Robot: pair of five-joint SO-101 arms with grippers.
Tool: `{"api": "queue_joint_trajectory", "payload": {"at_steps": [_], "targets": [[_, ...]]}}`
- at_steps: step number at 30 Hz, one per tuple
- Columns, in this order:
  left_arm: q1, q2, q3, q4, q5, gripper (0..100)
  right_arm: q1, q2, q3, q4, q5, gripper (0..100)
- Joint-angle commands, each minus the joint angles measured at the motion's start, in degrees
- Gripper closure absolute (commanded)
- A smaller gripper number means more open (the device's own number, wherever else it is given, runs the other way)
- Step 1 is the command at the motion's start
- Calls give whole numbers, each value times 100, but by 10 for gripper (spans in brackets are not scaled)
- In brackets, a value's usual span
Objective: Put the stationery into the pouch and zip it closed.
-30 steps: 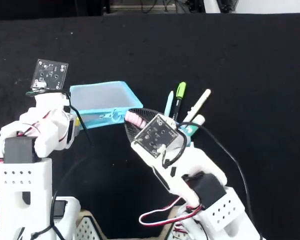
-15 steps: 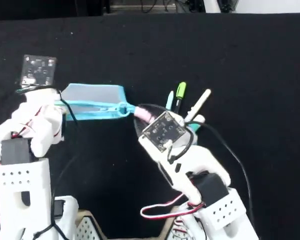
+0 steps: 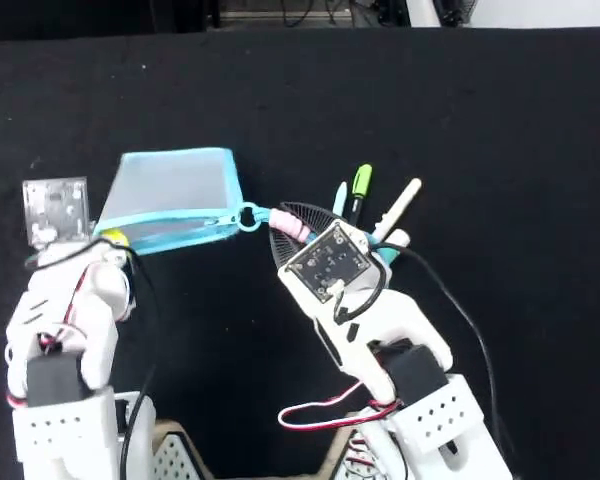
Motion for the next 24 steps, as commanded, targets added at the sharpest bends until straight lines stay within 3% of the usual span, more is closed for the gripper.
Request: {"api": "queue_joint_trajectory", "payload": {"at_steps": [1, 6, 18, 24], "targets": [[215, -387, -4, 79, -123, 970, 211, -110, -92, -62, 0, 988], [242, -308, -75, 114, -176, 904, 211, -110, -84, -62, 0, 988], [251, 2418, -1895, 782, -167, 927, 211, -119, -48, -62, 0, 988], [259, 2646, -2044, 853, -167, 967, 211, -119, -40, -62, 0, 988]]}}
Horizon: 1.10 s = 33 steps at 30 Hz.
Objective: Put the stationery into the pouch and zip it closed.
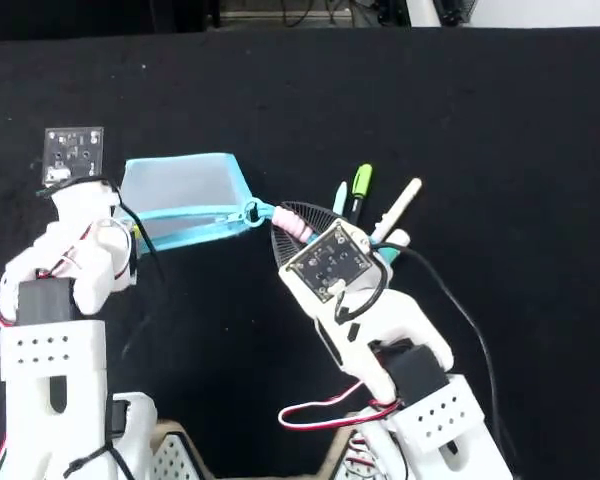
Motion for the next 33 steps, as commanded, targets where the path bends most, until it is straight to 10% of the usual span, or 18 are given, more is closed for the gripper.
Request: {"api": "queue_joint_trajectory", "payload": {"at_steps": [1, 33], "targets": [[66, 105, -295, -62, -35, 976, 211, -119, -40, -62, 9, 988], [-286, 88, 251, -624, 615, 970, 1116, 514, -593, 475, 44, 988]]}}
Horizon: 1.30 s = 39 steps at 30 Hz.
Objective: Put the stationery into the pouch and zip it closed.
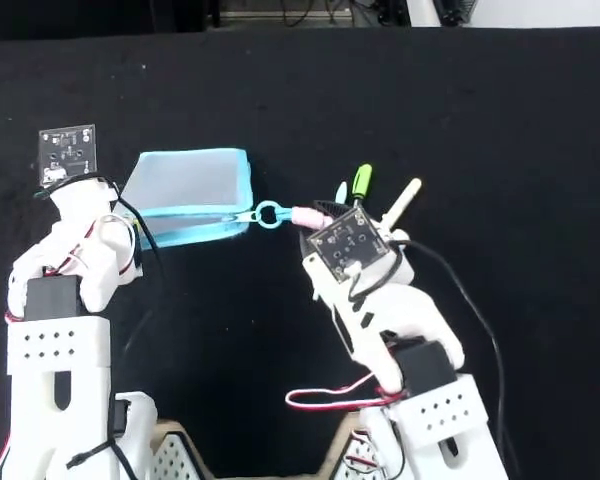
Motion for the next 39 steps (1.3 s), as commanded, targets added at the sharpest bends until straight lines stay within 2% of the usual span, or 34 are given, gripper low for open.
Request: {"api": "queue_joint_trajectory", "payload": {"at_steps": [1, 7, 13, 15, 19, 24, 31, 36, 39], "targets": [[-259, 9, -31, -70, 70, 970, 281, 549, -611, -35, 44, 988], [-145, 9, 145, -105, 70, 970, 264, 1815, -1437, 501, 9, 984], [-40, 9, 312, -114, 413, 970, 176, 1886, -2905, 2655, 0, 979], [-40, 9, 338, -114, 466, 970, -18, 1912, -3310, 3341, 0, 935], [-40, 9, 453, -123, 589, 970, -844, 1921, -3582, 4237, 0, 825], [-40, 9, 497, -149, 589, 970, -1635, 1930, -3600, 4510, -18, 855], [-40, 9, 919, -686, 589, 970, -1363, 1930, -4031, 4545, -976, 864], [-40, 9, 927, -686, 598, 970, -1240, 1965, -4031, 4747, -1011, 863], [-40, 9, 927, -686, 598, 970, -1591, 2246, -4092, 5116, -1002, 812]]}}
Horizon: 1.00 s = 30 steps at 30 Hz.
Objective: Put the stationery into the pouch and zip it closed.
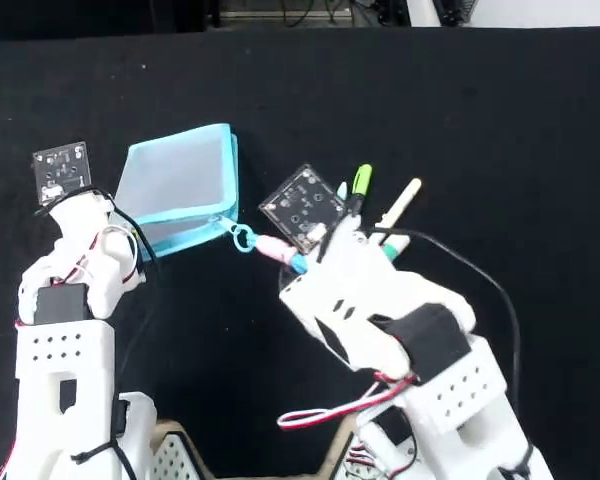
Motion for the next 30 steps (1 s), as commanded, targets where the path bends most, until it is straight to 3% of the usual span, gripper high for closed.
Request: {"api": "queue_joint_trajectory", "payload": {"at_steps": [1, 3, 17, 20, 26, 30], "targets": [[4, 79, 13, -35, 79, 970, -387, 391, -365, 396, -53, 783], [4, 79, 13, -35, 79, 970, -651, 760, -470, 475, -62, 750], [-4, 79, 13, 0, 79, 970, -738, 2264, -1174, 448, -598, 789], [-22, 79, 22, 0, 79, 970, -44, 2237, -1262, 193, -651, 790], [-48, 79, 92, -9, 79, 970, 2040, 2536, -1411, -264, -1398, 790], [-31, 79, 101, -9, 79, 970, 2664, 3503, -1921, -229, -1486, 790]]}}
